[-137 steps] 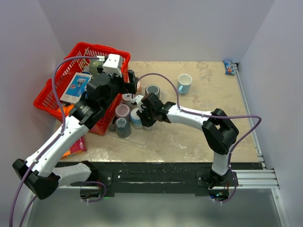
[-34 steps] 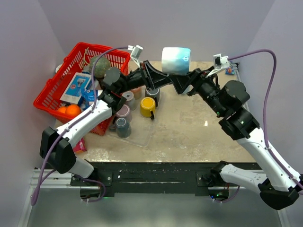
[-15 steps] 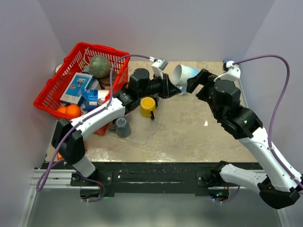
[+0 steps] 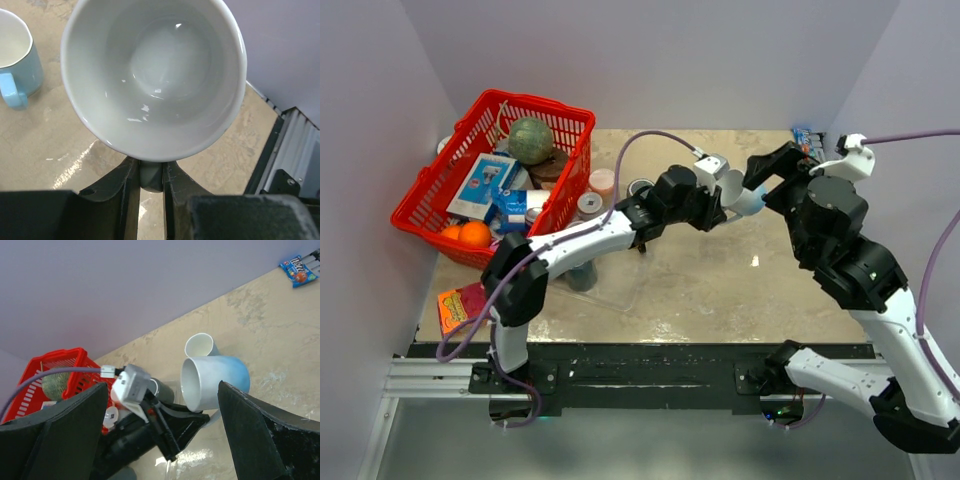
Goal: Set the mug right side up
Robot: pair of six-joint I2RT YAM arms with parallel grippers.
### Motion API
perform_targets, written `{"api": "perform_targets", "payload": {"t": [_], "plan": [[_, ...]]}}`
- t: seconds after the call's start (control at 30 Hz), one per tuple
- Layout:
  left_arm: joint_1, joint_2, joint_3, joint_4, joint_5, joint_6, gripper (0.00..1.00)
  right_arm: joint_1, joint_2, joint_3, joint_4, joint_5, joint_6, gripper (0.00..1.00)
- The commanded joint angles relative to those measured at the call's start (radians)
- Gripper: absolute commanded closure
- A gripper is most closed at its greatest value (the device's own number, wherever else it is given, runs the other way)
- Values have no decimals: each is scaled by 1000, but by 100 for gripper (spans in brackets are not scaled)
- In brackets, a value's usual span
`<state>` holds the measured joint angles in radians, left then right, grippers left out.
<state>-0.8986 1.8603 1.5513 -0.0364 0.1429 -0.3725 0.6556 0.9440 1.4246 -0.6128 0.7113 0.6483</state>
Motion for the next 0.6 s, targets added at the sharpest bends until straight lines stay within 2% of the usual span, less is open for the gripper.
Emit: {"api": "perform_targets", "payload": {"t": [0.0, 0.2, 0.37, 0.57], "plan": [[-25, 75, 176, 73, -106, 70, 100, 1, -37, 59, -13, 109, 16, 6], [-36, 250, 358, -55, -193, 90, 100, 1, -47, 88, -45, 146, 22, 5], [-46, 365, 454, -121, -270, 96, 100, 3, -31, 108, -68, 152, 16, 5], [-69, 460, 535, -115, -379, 184, 100, 1, -25, 115, -102, 149, 17, 5]]}}
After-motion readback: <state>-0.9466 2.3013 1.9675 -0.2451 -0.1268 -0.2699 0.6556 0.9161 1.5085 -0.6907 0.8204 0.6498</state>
